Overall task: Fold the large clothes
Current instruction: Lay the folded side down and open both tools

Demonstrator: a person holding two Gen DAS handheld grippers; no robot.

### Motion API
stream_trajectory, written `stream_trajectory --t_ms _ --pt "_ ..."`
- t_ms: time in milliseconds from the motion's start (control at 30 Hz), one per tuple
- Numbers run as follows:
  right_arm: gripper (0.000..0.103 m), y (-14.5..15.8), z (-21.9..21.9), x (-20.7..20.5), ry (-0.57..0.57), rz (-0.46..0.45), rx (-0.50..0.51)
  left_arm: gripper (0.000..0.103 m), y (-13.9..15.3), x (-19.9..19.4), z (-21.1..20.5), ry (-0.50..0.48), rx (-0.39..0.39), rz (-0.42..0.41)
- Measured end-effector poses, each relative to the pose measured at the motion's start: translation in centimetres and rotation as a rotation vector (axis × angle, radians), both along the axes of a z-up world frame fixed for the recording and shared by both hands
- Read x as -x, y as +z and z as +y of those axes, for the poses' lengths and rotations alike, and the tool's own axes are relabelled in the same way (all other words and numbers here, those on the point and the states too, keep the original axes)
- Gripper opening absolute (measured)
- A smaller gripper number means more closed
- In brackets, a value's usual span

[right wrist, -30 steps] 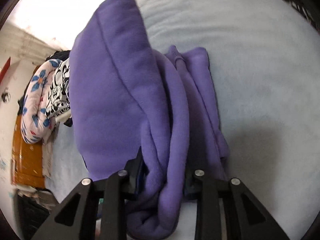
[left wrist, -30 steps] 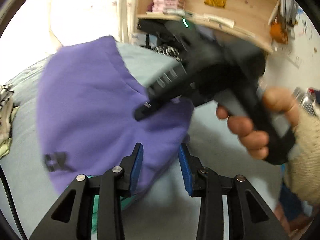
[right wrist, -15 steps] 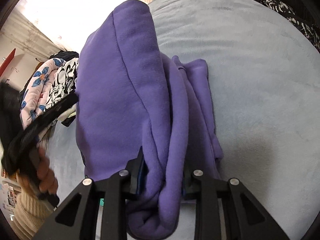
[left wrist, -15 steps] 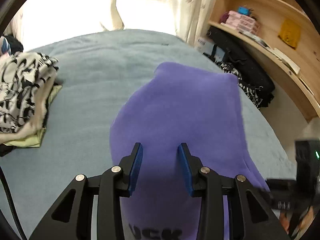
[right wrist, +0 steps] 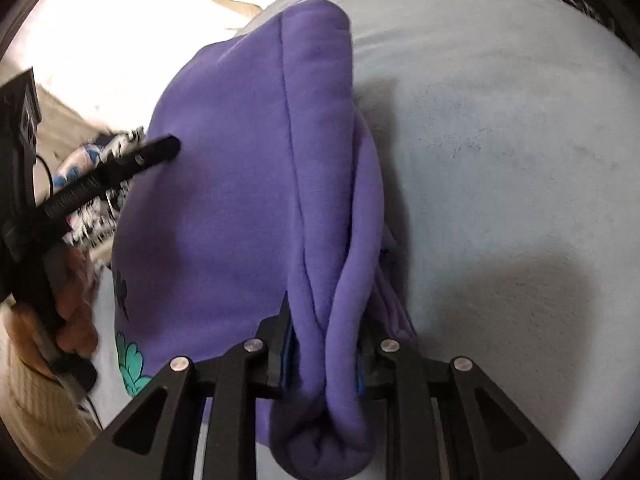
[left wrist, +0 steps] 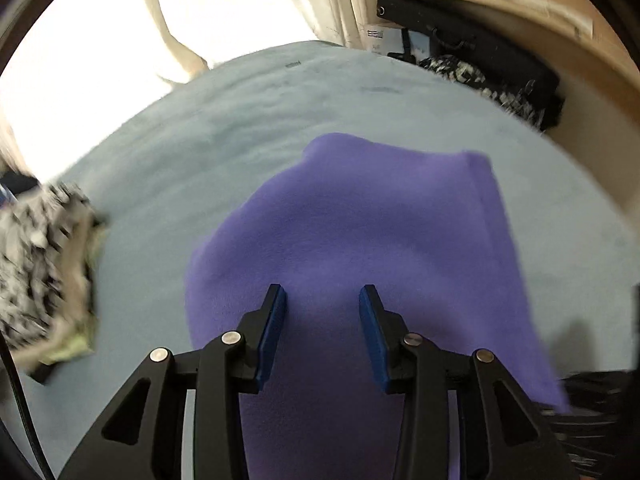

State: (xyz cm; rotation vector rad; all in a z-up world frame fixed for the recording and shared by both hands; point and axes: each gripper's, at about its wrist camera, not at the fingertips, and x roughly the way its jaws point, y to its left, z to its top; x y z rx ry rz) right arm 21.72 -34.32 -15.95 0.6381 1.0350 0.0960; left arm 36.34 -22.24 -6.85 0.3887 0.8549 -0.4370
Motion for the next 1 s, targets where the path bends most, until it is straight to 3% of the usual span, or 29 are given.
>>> stream_trajectory --t_ms 133,300,367,633,767,800,833,867,933,1000 --pt "0.033 2.6 -0.6 0.3 0.043 -0.012 0.061 0.038 0.7 0.2 0.3 0.017 0.021 -0.001" --pt "0.066 7.0 -3.5 -0.3 -0.009 -0.099 0.061 0.043 1.4 -0.3 2.6 0.028 0.119 0.052" --pt "0.072 8.2 -4.6 -1.7 -0.044 -0.127 0.050 0.047 1.7 -0.5 3.3 0.031 0.155 0.080" --pt "0.072 7.4 -5.3 -9.7 0.006 -0.065 -0.081 0.050 3.6 -0.7 6.6 0.035 0.293 0.159" --pt "0.072 6.4 -4.8 -11.6 0.023 -0.042 -0.069 0.050 3.4 -1.4 8.2 0.059 0.313 0.189" --pt "0.069 5.9 -4.7 -11.9 0.020 -0.039 -0.061 0.050 3.0 -1.6 8.3 0.069 0.295 0.194" --pt "0.058 5.6 -4.5 -12.1 0.021 -0.041 -0.052 0.050 2.7 -1.7 8.4 0.078 0.277 0.195" --pt "0.024 5.3 -4.1 -12.6 0.045 -0.032 -0.051 0.050 2.2 -1.9 8.4 0.090 0.259 0.198" --pt "0.018 5.3 -2.8 -13.5 0.065 -0.010 -0.009 0.050 1.9 -2.1 8.8 0.105 0.260 0.195" --pt "0.017 6.5 -1.2 -13.9 0.092 -0.059 0.065 0.050 2.0 -2.5 9.1 0.131 0.257 0.173"
